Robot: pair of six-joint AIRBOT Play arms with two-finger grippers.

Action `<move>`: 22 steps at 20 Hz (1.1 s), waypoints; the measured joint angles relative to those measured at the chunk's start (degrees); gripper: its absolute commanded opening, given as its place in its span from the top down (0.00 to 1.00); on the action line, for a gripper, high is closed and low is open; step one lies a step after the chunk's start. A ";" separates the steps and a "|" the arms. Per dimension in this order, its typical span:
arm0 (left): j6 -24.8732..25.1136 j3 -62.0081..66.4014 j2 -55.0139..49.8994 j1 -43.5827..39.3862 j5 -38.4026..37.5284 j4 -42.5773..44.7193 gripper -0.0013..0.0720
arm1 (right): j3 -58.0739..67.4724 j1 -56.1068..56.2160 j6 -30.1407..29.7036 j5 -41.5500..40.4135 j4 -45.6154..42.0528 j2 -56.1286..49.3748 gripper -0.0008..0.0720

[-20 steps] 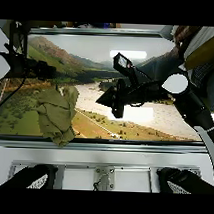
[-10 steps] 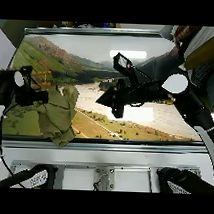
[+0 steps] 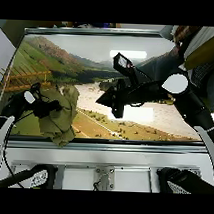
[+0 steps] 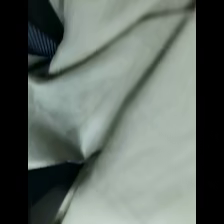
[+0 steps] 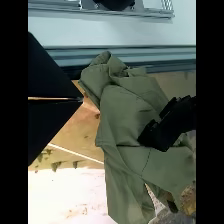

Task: Fold the clothes and pants, and hang the long-sleeved shirts on hangers.

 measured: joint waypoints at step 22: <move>1.38 39.47 9.38 -47.25 12.31 -3.91 0.96 | 1.05 -32.98 21.75 -15.47 -5.84 13.73 0.97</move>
